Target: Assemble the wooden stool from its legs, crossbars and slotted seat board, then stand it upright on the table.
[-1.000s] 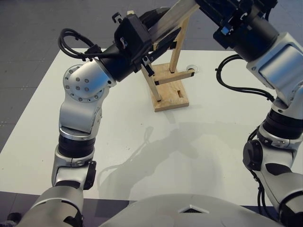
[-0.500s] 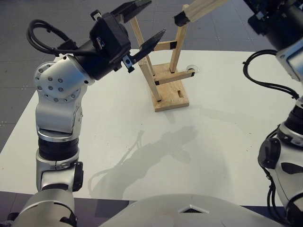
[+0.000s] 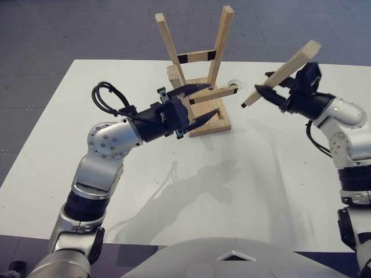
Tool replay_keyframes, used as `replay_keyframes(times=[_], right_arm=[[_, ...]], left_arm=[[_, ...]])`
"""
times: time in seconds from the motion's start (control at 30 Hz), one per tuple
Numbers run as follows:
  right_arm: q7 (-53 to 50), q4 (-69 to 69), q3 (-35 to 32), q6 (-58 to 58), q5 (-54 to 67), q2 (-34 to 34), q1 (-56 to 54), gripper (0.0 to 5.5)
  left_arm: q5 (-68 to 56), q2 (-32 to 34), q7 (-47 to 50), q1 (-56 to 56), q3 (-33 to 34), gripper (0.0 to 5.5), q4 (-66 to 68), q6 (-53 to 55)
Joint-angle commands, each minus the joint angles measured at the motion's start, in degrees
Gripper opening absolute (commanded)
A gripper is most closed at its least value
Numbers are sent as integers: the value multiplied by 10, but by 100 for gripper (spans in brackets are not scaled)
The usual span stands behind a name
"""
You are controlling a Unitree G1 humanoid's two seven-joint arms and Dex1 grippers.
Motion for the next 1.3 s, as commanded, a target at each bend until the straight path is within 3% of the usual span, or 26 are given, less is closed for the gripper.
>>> replay_keyframes(times=[0.03,0.63,0.83,1.13,1.3], right_arm=[[13,33,28,-73,-57,41,17,203],[36,177,71,-271,-201,102,-34,203],[41,143,69,-271,-199,105,-44,203],[148,207,89,-259,-199,53,-19,203],[90,303,64,-295,-216,58,-59,203]], left_arm=[[32,-3,10,38,-6,245,37,-49],[66,-24,20,62,-14,245,76,-104],[70,-28,23,65,-16,245,73,-101],[67,-22,21,72,-7,245,81,-102],[69,-26,25,68,-3,245,88,-101]])
